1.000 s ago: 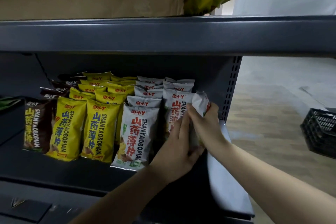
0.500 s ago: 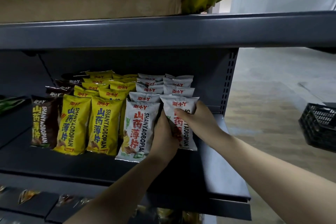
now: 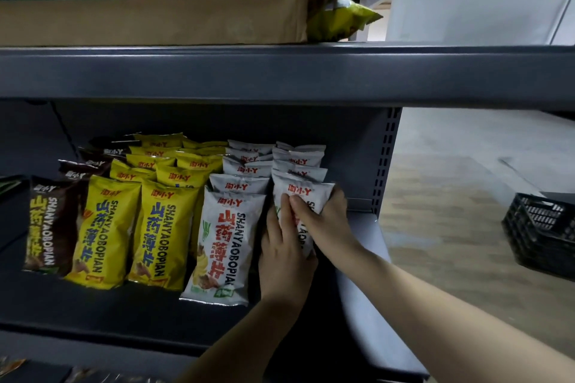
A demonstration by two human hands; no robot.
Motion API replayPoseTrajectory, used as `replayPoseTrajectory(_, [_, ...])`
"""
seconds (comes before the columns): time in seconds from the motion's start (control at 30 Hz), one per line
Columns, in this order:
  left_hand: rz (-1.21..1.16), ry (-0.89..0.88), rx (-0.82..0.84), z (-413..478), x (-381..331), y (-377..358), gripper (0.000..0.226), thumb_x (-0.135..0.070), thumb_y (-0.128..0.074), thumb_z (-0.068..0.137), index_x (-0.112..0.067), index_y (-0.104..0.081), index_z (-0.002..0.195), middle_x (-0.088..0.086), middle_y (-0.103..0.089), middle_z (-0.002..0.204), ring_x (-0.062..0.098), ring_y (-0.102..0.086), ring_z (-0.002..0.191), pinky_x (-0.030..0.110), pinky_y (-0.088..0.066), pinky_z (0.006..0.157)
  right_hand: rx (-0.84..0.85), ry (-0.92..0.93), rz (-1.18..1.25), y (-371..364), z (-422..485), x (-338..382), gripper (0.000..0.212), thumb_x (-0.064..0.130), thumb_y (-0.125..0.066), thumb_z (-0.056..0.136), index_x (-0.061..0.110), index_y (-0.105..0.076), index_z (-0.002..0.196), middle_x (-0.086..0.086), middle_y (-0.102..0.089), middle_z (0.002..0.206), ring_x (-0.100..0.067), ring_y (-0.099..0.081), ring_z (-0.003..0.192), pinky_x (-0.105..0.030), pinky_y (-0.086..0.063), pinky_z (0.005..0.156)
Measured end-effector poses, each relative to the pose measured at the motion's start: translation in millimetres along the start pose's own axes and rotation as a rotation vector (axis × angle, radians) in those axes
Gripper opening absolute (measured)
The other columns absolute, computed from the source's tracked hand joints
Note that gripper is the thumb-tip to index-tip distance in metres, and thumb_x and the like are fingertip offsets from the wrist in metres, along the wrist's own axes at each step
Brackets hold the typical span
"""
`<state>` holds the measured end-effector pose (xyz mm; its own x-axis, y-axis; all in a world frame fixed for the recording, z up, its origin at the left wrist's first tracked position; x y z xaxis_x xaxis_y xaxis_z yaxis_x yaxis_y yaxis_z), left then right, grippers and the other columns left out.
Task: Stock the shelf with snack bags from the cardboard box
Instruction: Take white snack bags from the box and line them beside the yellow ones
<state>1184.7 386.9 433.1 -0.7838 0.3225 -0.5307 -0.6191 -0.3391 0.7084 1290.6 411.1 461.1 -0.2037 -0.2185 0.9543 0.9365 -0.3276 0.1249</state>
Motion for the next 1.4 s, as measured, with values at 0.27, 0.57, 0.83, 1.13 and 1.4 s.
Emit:
replayPoseTrajectory(0.27, [-0.048, 0.030, -0.011, 0, 12, -3, 0.115, -0.020, -0.073, 0.072, -0.020, 0.013, 0.149, 0.012, -0.019, 0.146, 0.031, -0.036, 0.132, 0.034, -0.047, 0.094, 0.109, 0.002, 0.069, -27, 4, -11, 0.057, 0.047, -0.070, 0.072, 0.025, -0.052, 0.121, 0.000, -0.058, 0.122, -0.012, -0.059, 0.114, -0.034, -0.052, 0.095])
replayPoseTrajectory(0.57, [-0.099, 0.087, -0.003, -1, 15, -3, 0.115, -0.022, -0.063, 0.083, -0.037, 0.038, 0.135, 0.016, -0.027, 0.144, 0.029, -0.047, 0.123, 0.036, -0.048, 0.094, 0.124, -0.039, -0.064, -31, 5, -43, 0.077, 0.076, -0.069, 0.061, 0.041, -0.049, 0.127, 0.004, -0.051, 0.128, -0.016, -0.051, 0.124, -0.042, -0.048, 0.100])
replayPoseTrajectory(0.83, [-0.059, 0.141, 0.058, -1, 16, -2, 0.109, -0.022, -0.063, 0.083, -0.027, 0.026, 0.144, 0.015, -0.031, 0.140, 0.027, -0.052, 0.115, 0.035, -0.048, 0.092, 0.162, -0.003, -0.024, -25, -1, -32, 0.048, 0.045, -0.074, 0.070, 0.019, -0.067, 0.109, 0.002, -0.074, 0.100, -0.011, -0.070, 0.096, -0.037, -0.058, 0.083])
replayPoseTrajectory(1.13, [0.125, 0.001, -0.050, -31, 8, 25, 0.070, -0.029, -0.037, 0.083, 0.002, -0.017, 0.143, 0.023, -0.047, 0.132, 0.032, -0.056, 0.118, 0.030, -0.048, 0.093, 0.131, -0.086, -0.040, -24, -9, -28, 0.024, 0.027, -0.071, 0.084, 0.011, -0.070, 0.103, -0.001, -0.074, 0.096, -0.009, -0.070, 0.087, -0.016, -0.053, 0.069])
replayPoseTrajectory(1.4, [0.338, -0.154, -0.132, -53, 57, 71, 0.073, -0.024, -0.053, 0.084, -0.007, -0.020, 0.148, 0.025, -0.026, 0.150, 0.038, -0.024, 0.140, 0.052, -0.034, 0.109, 0.129, -0.052, -0.143, -22, -44, -32, 0.031, 0.012, -0.070, 0.085, 0.013, -0.054, 0.111, 0.006, -0.064, 0.107, -0.007, -0.062, 0.096, -0.008, -0.045, 0.068])
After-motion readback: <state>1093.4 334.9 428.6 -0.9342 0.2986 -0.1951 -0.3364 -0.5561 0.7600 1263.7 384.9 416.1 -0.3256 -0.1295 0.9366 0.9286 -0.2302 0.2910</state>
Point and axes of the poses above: each hand's wrist, its own z-axis towards the middle knuckle, its own y-axis out of the back of the hand, x = y × z, the point moved 9 cm from there along z, towards the middle knuckle
